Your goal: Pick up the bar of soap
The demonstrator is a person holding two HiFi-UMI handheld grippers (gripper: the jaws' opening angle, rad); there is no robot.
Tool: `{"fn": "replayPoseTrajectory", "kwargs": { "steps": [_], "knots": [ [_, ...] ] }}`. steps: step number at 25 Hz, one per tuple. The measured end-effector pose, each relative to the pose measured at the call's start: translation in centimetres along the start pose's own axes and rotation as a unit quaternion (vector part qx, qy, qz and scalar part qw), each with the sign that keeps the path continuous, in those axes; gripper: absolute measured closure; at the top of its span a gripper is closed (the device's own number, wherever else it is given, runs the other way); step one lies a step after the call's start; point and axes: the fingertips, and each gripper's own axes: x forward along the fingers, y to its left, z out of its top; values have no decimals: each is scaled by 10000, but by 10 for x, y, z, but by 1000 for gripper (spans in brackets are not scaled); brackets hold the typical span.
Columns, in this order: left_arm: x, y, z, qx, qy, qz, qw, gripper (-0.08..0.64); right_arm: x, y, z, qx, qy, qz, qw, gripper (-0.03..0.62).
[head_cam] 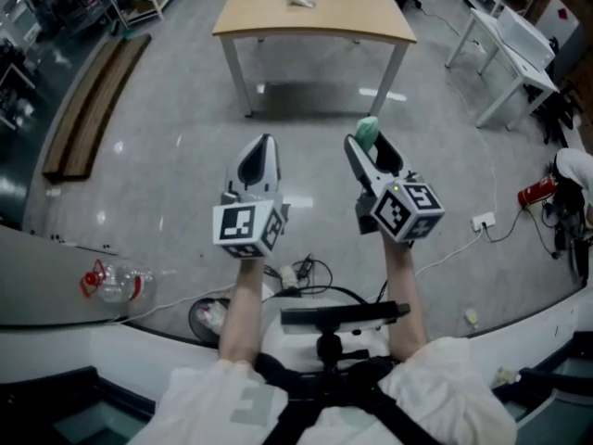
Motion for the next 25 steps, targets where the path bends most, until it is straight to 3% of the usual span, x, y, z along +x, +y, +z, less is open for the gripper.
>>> {"fn": "replayPoseTrajectory", "kwargs": {
  "steps": [6,13,25],
  "knots": [
    [-22,-27,5,133,-3,66,9999,560,-29,-1,6,-148,-85,-70,9998,324],
    [-29,-28,10,202,-14,96,9997,560,-33,11,7,-396,-94,-17,9992,322],
    [-15,-19,20,280,80,22,9996,560,-20,27,6,-215,-260,116,9994,322]
  ]
}}
